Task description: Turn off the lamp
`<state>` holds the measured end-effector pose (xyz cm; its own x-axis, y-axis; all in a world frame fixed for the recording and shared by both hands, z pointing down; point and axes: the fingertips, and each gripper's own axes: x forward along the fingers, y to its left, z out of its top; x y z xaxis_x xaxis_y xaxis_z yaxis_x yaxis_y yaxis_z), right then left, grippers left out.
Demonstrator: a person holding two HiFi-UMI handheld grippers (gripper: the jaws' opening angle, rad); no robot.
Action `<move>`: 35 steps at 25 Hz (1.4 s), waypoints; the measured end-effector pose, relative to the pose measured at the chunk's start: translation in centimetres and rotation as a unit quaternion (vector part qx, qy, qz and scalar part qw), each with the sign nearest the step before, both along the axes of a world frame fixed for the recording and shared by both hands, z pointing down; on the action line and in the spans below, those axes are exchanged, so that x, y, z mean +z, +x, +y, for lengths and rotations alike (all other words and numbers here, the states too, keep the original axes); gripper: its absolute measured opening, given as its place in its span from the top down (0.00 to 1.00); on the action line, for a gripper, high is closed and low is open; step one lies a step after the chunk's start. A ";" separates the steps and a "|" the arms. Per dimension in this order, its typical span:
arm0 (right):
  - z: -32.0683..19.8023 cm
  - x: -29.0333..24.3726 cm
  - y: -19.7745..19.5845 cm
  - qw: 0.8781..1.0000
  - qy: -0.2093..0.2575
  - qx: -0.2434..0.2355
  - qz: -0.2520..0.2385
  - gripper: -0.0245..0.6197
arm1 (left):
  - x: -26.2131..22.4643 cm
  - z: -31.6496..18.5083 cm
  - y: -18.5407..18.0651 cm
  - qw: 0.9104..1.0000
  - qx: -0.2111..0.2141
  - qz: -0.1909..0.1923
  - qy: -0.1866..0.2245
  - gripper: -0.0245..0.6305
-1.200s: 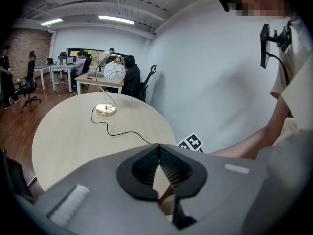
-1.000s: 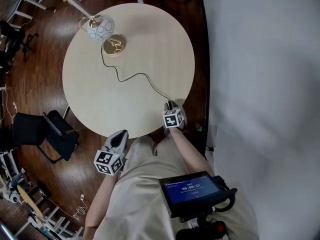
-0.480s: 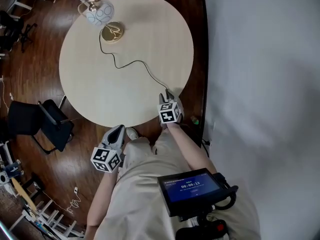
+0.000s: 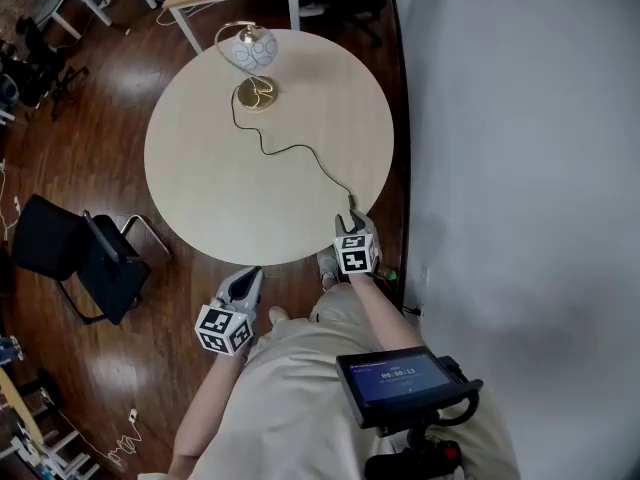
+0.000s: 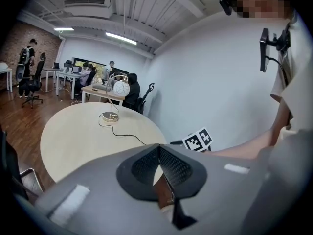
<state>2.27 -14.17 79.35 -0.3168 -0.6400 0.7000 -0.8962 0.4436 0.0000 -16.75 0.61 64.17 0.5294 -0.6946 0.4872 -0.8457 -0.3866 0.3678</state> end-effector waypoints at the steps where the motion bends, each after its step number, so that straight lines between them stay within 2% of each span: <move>1: 0.9 -0.6 -0.5 1.000 0.002 0.005 -0.002 0.77 | -0.2 1.1 -1.0 1.000 -0.004 0.003 0.004 0.96; 6: 5.3 -3.9 -3.3 1.000 0.030 0.002 0.005 0.77 | -0.7 6.9 -5.1 0.999 -0.023 0.021 0.015 0.96; 10: 8.1 -6.7 -6.3 0.997 0.077 -0.011 -0.002 0.77 | 0.1 10.3 -8.4 0.998 -0.033 0.035 0.040 0.96; 14: 15.2 -9.7 -9.3 0.994 0.101 -0.022 -0.042 0.77 | 1.1 15.6 -10.9 0.998 -0.028 0.050 0.036 0.96; 19: 19.1 -14.1 -10.8 0.983 0.149 -0.047 -0.092 0.78 | 1.9 17.0 -11.4 0.998 -0.015 0.056 0.039 0.96; 25: 21.3 -17.6 -9.3 0.971 0.178 -0.053 -0.150 0.80 | 2.1 16.4 -10.5 0.997 -0.018 0.067 0.037 0.96; 31: 21.2 -19.1 -5.2 0.961 0.209 -0.038 -0.178 0.80 | 1.5 13.8 -8.6 0.997 -0.011 0.067 0.037 0.96; 35: 21.0 -19.6 -1.9 0.956 0.222 -0.026 -0.192 0.80 | 2.2 12.7 -5.6 0.998 0.007 0.063 0.027 0.96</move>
